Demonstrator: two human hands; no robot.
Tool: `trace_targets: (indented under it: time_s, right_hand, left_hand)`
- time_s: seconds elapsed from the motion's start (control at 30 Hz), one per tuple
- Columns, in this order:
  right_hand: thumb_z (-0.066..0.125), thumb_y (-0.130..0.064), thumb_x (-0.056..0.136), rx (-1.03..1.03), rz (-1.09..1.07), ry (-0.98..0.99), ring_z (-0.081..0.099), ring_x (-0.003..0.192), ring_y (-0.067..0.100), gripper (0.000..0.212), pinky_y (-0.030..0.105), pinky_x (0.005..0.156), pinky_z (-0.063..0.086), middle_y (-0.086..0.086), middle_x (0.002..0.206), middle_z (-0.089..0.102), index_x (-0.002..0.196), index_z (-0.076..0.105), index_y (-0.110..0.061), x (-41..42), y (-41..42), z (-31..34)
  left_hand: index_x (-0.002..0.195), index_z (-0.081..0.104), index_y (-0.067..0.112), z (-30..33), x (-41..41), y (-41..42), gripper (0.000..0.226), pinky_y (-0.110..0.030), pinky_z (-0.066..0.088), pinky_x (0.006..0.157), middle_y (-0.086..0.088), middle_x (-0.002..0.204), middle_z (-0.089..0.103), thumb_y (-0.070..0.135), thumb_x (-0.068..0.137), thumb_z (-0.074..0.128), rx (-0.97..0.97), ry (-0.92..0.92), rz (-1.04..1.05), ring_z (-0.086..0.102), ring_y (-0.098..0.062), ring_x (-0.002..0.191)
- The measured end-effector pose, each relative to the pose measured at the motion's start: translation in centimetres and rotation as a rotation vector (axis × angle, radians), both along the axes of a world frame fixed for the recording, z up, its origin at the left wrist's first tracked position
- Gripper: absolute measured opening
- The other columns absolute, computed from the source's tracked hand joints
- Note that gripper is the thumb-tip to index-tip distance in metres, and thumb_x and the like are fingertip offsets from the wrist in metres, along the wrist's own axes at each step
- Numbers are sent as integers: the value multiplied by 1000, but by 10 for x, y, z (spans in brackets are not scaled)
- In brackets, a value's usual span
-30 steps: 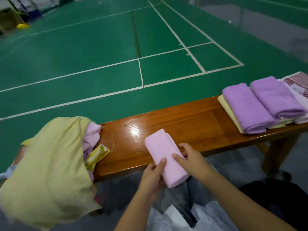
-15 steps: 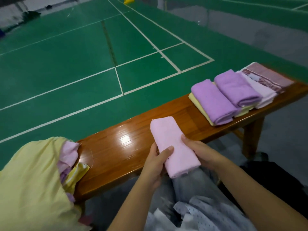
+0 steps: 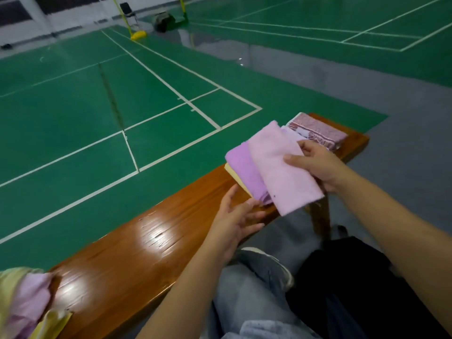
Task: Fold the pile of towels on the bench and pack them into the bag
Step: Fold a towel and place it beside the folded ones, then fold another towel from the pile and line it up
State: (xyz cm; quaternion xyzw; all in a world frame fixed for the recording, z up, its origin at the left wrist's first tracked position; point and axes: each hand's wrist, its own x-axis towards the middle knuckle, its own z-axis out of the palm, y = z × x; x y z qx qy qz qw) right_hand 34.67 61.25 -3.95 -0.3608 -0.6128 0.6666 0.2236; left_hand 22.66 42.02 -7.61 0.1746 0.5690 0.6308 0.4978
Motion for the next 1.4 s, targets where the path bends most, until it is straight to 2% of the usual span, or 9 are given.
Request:
trace_targets:
  time_s: [0.1,0.27,0.5,0.63,0.77,0.97,1.1,1.3,1.4]
  right_hand:
    - [67,-5,85,72,-122,16,61,99,21,53,37,79,52,6,123,58,132,43,-12,8,46,11]
    - [69,-7,83,186,-211,-131,56,105,25,59,38,83,47,7,132,52,135,40,-10,9,109,13]
    - [72,-17,81,575,-162,-407,52,115,30,60,37,97,42,12,131,52,134,45,-12,-15,169,17]
    - [71,-17,81,693,-47,-604,51,118,32,59,31,91,38,16,134,51,134,47,-10,-35,178,1]
    - [71,-15,82,563,68,-591,52,110,26,55,30,93,39,8,128,53,133,49,-15,-50,182,-11]
    - [58,-8,91,90,122,-404,60,98,26,39,42,88,47,13,125,55,127,46,-15,-42,207,-20]
    - [59,-14,92,16,140,-557,60,102,29,45,45,91,49,12,123,59,135,44,-13,-37,210,-45]
    - [73,-25,82,556,11,-790,52,113,33,64,35,92,41,13,132,51,137,43,-12,-42,204,-37]
    - [73,-23,81,835,-22,-719,54,111,34,59,37,90,42,18,128,55,132,48,-6,-53,181,-25]
  left_hand:
    - [142,32,32,4,-2,14,63,-33,57,69,-13,110,71,15,91,63,-7,20,-35,67,-28,92]
    - [145,31,31,7,-16,28,65,-31,56,70,-11,107,72,16,90,63,-10,67,-40,69,-24,86]
    - [135,35,36,-2,-32,31,62,-33,55,77,-3,99,75,25,83,66,-32,81,8,68,-23,88]
    - [134,35,36,-11,-40,37,58,-33,53,76,-4,99,74,22,86,65,-46,76,33,68,-22,86]
    - [138,32,35,-18,-43,41,74,-33,54,76,-3,101,74,30,74,68,-53,86,17,68,-22,88]
    - [144,29,34,-29,-47,37,70,-33,53,78,-6,109,72,26,84,63,-49,63,22,68,-23,93]
    - [144,29,34,-33,-49,34,71,-32,53,76,-6,108,72,27,82,63,-47,54,48,68,-22,92]
    - [143,30,35,-35,-54,22,74,-32,54,75,-8,110,71,30,78,65,-42,28,111,69,-22,92]
    - [144,30,35,-34,-53,14,75,-32,53,74,-8,109,71,30,77,65,-34,10,135,69,-22,90]
